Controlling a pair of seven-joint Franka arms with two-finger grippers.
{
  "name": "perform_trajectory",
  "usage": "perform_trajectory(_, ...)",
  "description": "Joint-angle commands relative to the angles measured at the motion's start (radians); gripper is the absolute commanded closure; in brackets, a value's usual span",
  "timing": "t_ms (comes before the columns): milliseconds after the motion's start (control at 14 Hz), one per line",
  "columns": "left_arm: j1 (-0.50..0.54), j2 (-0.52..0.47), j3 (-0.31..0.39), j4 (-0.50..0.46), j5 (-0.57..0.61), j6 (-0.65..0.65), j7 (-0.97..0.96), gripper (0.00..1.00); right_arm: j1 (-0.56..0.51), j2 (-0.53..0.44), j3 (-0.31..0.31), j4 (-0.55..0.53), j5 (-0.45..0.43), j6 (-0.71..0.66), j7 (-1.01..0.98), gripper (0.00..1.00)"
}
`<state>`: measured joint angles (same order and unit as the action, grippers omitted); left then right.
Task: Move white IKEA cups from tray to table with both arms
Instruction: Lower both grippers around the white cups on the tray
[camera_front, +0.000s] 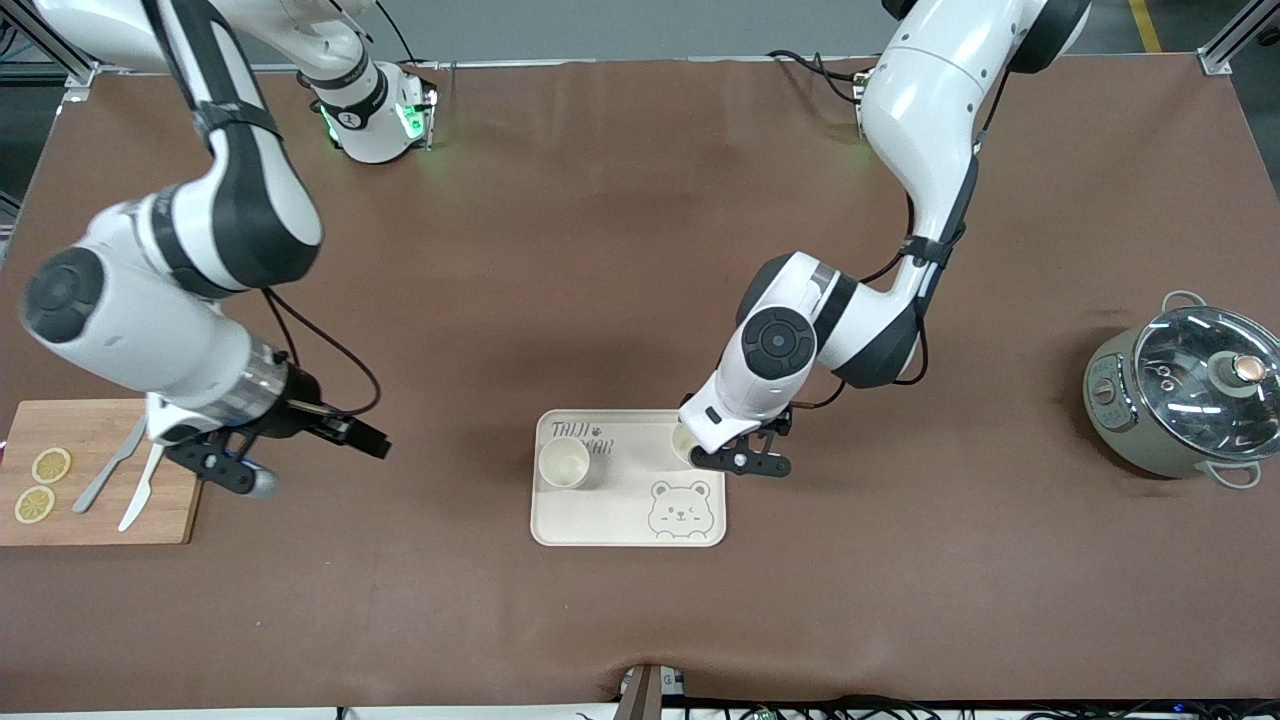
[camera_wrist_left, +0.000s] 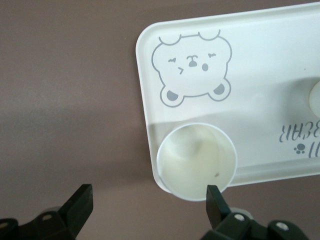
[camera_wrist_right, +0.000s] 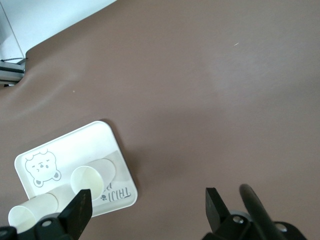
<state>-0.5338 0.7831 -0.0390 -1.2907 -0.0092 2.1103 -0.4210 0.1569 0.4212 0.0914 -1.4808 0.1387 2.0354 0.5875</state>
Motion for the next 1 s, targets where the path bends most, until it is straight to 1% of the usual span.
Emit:
perform_trajectory(0, -0.003, 0.059, 0.002, 0.019, 0.025, 0.084, 0.001, 0.00, 0.050, 0.076, -0.006, 0.036, 0.002, 0.066, 0.078, 0.00)
perform_trajectory(143, -0.006, 0.114, 0.004, 0.019, 0.032, 0.190, -0.001, 0.00, 0.088, 0.137, -0.007, 0.036, -0.020, 0.150, 0.133, 0.00)
perform_trajectory(286, -0.006, 0.142, 0.004, 0.019, 0.046, 0.244, -0.001, 0.00, 0.119, 0.198, -0.009, 0.050, -0.036, 0.216, 0.163, 0.00)
perform_trajectory(500, -0.005, 0.157, 0.002, 0.019, 0.061, 0.250, -0.002, 0.00, 0.142, 0.264, -0.010, 0.082, -0.070, 0.236, 0.179, 0.00)
perform_trajectory(643, -0.005, 0.156, 0.002, 0.017, 0.061, 0.250, -0.001, 0.00, 0.164, 0.297, -0.010, 0.086, -0.093, 0.281, 0.207, 0.00)
perform_trajectory(857, -0.006, 0.154, 0.002, 0.017, 0.061, 0.250, -0.005, 0.00, 0.197, 0.335, -0.010, 0.086, -0.100, 0.312, 0.230, 0.00)
perform_trajectory(929, -0.008, 0.151, 0.002, 0.017, 0.060, 0.249, -0.013, 0.07, 0.202, 0.343, -0.010, 0.086, -0.100, 0.316, 0.244, 0.00)
